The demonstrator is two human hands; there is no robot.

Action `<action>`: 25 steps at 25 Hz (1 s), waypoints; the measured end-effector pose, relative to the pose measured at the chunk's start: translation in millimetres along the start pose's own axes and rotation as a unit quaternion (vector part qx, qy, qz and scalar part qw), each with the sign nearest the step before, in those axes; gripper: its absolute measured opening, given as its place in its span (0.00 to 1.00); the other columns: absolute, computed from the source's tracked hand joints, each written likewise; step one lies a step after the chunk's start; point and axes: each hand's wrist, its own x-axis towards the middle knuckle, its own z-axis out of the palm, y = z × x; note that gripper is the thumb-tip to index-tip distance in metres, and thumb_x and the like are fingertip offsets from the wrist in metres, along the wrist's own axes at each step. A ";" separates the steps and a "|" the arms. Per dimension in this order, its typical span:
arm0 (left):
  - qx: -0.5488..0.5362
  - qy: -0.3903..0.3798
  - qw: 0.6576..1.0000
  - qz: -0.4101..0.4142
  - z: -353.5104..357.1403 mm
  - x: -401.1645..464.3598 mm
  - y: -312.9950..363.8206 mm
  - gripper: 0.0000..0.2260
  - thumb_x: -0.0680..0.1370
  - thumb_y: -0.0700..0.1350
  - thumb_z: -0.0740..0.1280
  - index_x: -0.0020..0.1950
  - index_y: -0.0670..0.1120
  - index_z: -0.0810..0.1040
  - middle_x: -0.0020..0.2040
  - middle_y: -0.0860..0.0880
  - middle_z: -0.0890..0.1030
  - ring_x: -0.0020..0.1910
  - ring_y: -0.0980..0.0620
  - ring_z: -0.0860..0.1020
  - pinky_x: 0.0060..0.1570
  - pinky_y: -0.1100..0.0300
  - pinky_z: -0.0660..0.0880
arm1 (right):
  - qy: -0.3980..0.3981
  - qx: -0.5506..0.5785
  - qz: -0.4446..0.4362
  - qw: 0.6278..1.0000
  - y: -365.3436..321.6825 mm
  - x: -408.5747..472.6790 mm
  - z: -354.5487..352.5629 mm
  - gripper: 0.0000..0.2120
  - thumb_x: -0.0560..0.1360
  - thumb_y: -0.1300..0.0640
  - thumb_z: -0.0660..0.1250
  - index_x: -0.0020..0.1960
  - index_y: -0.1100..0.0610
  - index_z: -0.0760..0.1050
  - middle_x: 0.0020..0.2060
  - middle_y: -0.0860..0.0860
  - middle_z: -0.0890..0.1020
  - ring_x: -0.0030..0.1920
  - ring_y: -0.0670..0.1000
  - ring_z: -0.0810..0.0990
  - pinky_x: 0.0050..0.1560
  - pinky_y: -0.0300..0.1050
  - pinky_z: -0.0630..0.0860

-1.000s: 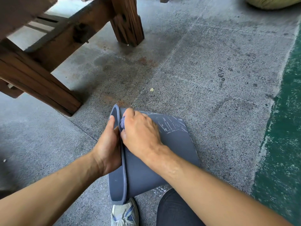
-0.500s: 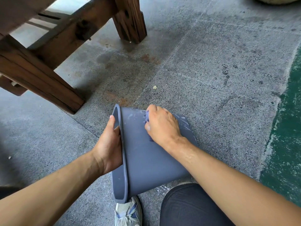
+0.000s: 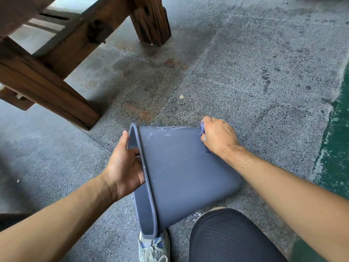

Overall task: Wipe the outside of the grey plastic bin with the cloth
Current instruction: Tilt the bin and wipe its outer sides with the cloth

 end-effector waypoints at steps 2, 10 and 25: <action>-0.007 0.000 1.000 -0.002 -3.8 1.2 2.4 0.42 0.79 0.72 0.52 0.62 0.34 0.81 0.58 0.34 0.85 0.55 0.39 0.86 0.52 0.46 0.81 | -0.006 -0.014 -0.001 1.000 12.1 0.2 1.1 0.07 0.73 0.60 0.68 0.50 0.57 0.73 0.44 0.55 0.81 0.48 0.59 0.81 0.46 0.52 0.78; -0.038 -0.006 0.998 -0.055 -11.6 11.0 3.6 0.43 0.75 0.76 0.50 0.64 0.42 0.83 0.64 0.45 0.78 0.54 0.45 0.78 0.61 0.40 0.76 | -0.048 -0.089 0.006 0.995 42.5 -4.5 0.0 0.11 0.71 0.68 0.63 0.42 0.55 0.64 0.36 0.56 0.78 0.42 0.59 0.80 0.41 0.53 0.80; -0.047 0.006 0.998 0.040 12.6 0.5 16.0 0.32 0.77 0.62 0.56 0.63 0.37 0.83 0.53 0.35 0.87 0.44 0.39 0.87 0.51 0.50 0.81 | 0.142 0.212 -0.063 0.965 -83.2 -50.4 -65.4 0.13 0.67 0.55 0.75 0.50 0.48 0.78 0.42 0.46 0.83 0.43 0.52 0.80 0.43 0.46 0.74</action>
